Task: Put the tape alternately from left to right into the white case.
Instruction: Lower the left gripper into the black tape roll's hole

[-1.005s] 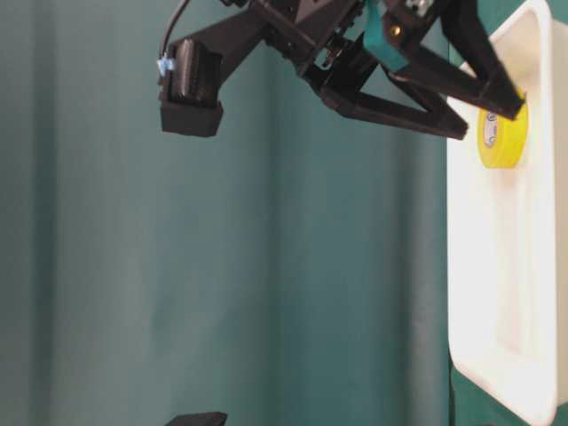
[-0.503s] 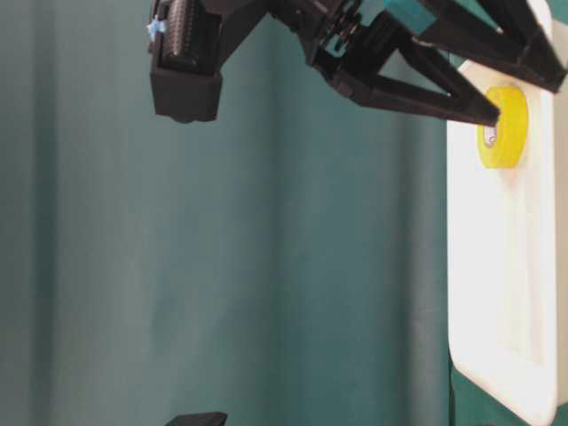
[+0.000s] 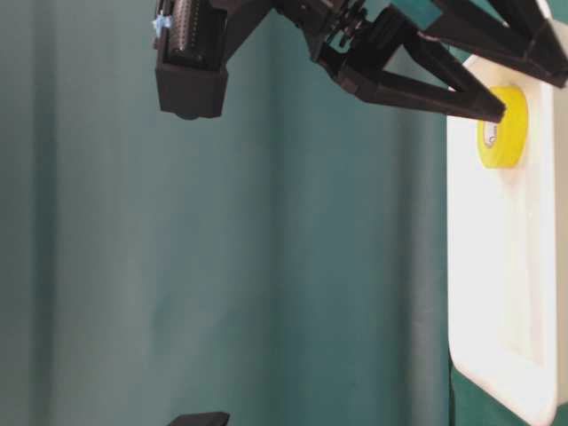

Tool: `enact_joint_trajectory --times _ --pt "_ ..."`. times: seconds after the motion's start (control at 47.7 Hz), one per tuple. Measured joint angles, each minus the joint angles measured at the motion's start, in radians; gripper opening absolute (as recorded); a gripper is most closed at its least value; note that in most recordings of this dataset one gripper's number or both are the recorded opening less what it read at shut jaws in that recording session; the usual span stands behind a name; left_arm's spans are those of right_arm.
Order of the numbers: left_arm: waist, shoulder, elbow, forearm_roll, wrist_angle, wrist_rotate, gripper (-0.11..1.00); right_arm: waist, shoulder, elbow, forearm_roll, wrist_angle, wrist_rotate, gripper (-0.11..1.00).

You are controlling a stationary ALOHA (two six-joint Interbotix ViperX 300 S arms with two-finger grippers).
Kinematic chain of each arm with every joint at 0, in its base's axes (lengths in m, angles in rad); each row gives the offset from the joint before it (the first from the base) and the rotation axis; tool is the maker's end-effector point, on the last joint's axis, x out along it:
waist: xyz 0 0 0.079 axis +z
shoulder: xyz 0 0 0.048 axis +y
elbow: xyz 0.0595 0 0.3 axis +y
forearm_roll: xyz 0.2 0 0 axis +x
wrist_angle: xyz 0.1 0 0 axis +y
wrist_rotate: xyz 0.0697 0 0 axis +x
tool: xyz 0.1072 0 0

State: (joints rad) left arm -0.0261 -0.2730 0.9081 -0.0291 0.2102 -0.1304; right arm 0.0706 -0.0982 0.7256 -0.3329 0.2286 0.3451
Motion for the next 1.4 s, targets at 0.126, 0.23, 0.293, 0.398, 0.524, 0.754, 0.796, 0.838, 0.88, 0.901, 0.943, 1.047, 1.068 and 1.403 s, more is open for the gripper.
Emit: enact_joint_trajectory --times 0.126,0.23,0.293,0.398,0.524,0.754,0.796,0.838,0.88,0.901,0.943,1.047,1.068,1.403 --pt "-0.015 0.031 -0.005 0.0 0.0 -0.037 0.72 0.0 0.0 0.002 0.0 -0.002 0.0 0.86" --pt "-0.018 0.058 -0.005 0.0 0.002 -0.078 0.72 0.0 0.0 0.0 0.0 -0.002 0.0 0.86" --pt "-0.017 0.072 -0.006 0.0 0.002 -0.091 0.72 0.0 0.0 0.002 0.0 -0.002 -0.002 0.86" --pt "-0.018 0.091 -0.008 0.0 0.002 -0.107 0.72 0.0 0.0 0.003 0.0 -0.002 0.0 0.86" --pt "-0.018 0.118 -0.015 0.0 0.0 -0.132 0.72 0.0 0.0 0.006 0.0 -0.002 0.0 0.86" --pt "-0.018 0.176 -0.038 0.0 0.002 -0.144 0.72 0.0 0.0 0.006 0.0 -0.002 0.0 0.86" --pt "-0.02 0.189 -0.044 0.0 0.002 -0.144 0.72 0.0 0.0 0.006 -0.002 -0.002 -0.002 0.85" --pt "-0.02 0.199 -0.049 0.0 0.002 -0.144 0.72 0.0 0.0 0.006 -0.002 -0.002 0.0 0.86" --pt "-0.02 0.212 -0.052 0.0 0.002 -0.144 0.72 0.0 0.0 0.006 0.0 -0.002 0.0 0.86" --pt "-0.021 0.218 -0.055 0.0 0.002 -0.144 0.72 0.0 0.0 0.006 0.0 -0.002 0.0 0.86" --pt "-0.021 0.232 -0.058 0.0 0.002 -0.146 0.72 0.0 0.0 0.008 -0.002 -0.002 0.0 0.86" --pt "-0.021 0.264 -0.069 0.0 0.002 -0.146 0.72 0.0 0.0 0.011 0.0 -0.002 0.0 0.86" --pt "-0.021 0.27 -0.072 0.0 0.002 -0.146 0.72 0.0 0.0 0.009 0.0 -0.002 0.0 0.86" --pt "-0.021 0.31 -0.098 0.002 0.044 -0.146 0.71 0.0 0.0 0.011 0.0 -0.002 0.0 0.86"
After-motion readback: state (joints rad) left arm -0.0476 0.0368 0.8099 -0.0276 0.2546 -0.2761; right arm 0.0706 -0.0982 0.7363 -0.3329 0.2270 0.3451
